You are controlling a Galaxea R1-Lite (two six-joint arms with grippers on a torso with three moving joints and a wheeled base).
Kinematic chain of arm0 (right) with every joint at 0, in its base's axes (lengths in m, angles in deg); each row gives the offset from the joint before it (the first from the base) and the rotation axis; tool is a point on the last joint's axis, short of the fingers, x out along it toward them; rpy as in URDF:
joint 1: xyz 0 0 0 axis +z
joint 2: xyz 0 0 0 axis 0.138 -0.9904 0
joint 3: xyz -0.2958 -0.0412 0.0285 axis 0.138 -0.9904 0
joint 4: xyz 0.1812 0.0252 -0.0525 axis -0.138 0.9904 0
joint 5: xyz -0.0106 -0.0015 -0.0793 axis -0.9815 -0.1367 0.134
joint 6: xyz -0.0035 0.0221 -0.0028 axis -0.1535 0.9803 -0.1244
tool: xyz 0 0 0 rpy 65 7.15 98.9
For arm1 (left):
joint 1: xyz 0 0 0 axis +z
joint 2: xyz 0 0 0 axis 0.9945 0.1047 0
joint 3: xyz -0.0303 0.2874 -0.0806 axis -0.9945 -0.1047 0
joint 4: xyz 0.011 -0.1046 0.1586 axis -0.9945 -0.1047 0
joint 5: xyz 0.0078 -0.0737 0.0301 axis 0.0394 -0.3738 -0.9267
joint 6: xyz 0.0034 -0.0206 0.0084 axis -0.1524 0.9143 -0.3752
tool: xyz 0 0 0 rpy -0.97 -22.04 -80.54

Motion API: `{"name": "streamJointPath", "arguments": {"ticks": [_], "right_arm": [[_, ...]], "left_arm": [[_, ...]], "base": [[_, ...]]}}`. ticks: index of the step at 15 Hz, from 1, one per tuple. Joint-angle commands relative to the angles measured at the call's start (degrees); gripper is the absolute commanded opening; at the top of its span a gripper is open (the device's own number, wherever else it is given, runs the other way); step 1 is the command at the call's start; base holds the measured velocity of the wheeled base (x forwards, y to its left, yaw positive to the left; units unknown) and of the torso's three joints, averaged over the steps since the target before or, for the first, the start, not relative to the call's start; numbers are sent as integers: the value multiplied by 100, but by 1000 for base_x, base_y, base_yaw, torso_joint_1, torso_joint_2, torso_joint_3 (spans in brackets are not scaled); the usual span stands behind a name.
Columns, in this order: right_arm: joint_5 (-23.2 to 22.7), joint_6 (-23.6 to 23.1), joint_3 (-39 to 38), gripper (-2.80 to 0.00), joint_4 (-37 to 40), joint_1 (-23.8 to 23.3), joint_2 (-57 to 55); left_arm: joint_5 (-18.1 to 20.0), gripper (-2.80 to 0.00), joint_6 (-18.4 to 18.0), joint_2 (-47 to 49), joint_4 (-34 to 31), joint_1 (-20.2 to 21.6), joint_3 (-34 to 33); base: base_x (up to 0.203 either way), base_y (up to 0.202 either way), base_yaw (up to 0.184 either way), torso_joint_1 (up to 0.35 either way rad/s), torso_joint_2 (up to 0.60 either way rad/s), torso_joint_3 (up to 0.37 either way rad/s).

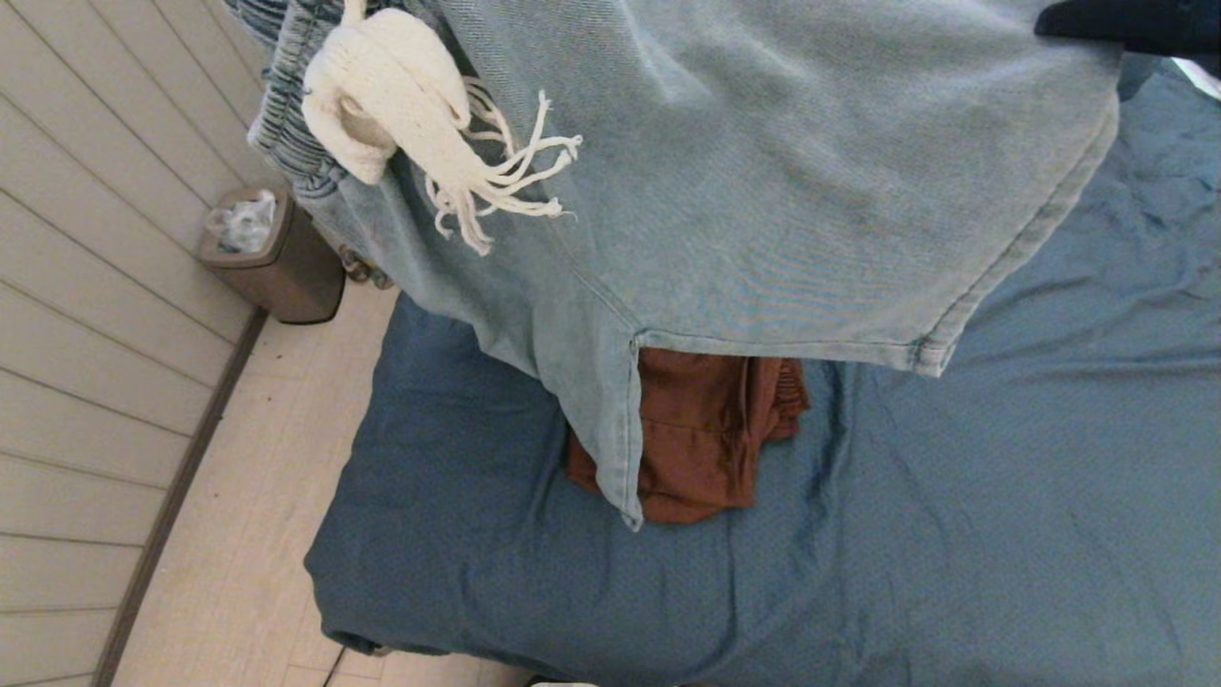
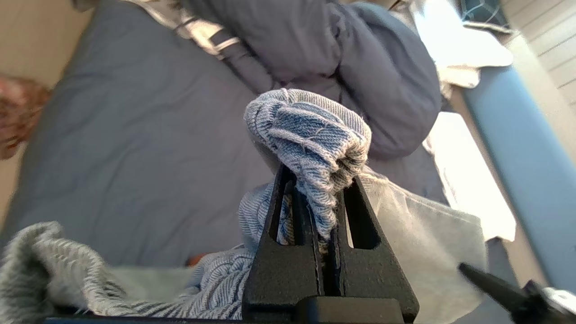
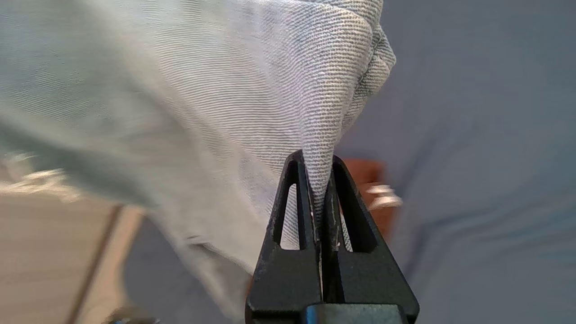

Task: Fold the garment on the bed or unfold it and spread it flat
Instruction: Unford the blue shorts

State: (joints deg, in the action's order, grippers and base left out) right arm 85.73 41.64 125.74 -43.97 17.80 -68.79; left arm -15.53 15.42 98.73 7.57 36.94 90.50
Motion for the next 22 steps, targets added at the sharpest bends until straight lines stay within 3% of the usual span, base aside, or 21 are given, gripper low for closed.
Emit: {"name": "streamJointPath", "arguments": {"ticks": [1, 3, 7, 11, 17, 22], "right_arm": [[23, 10, -47, -280, 45, 538, 86], [36, 9, -40, -280, 80, 951, 32], [389, -15, 264, -280, 75, 1614, -381], [372, 19, 571, -280, 82, 2058, -382], [365, -17, 573, -280, 86, 2551, -231], [295, -17, 617, -280, 42, 2560, -230]], "left_arm": [[-39, -280, 11, -532, -22, 3, -539], [-91, -280, 11, -916, -27, 3, -945], [-323, -280, -97, -1309, -186, 6, -793], [-347, -280, -327, -1820, -320, 11, -668], [-351, -280, -422, -2512, -671, 11, -702], [-324, -280, -692, -2602, -641, 20, -569]], "base": [[0, 0, 0, 0, 0, 0], [0, 0, 0, 0, 0, 0], [0, 0, 0, 0, 0, 0], [0, 0, 0, 0, 0, 0], [0, 0, 0, 0, 0, 0], [0, 0, 0, 0, 0, 0]]}}
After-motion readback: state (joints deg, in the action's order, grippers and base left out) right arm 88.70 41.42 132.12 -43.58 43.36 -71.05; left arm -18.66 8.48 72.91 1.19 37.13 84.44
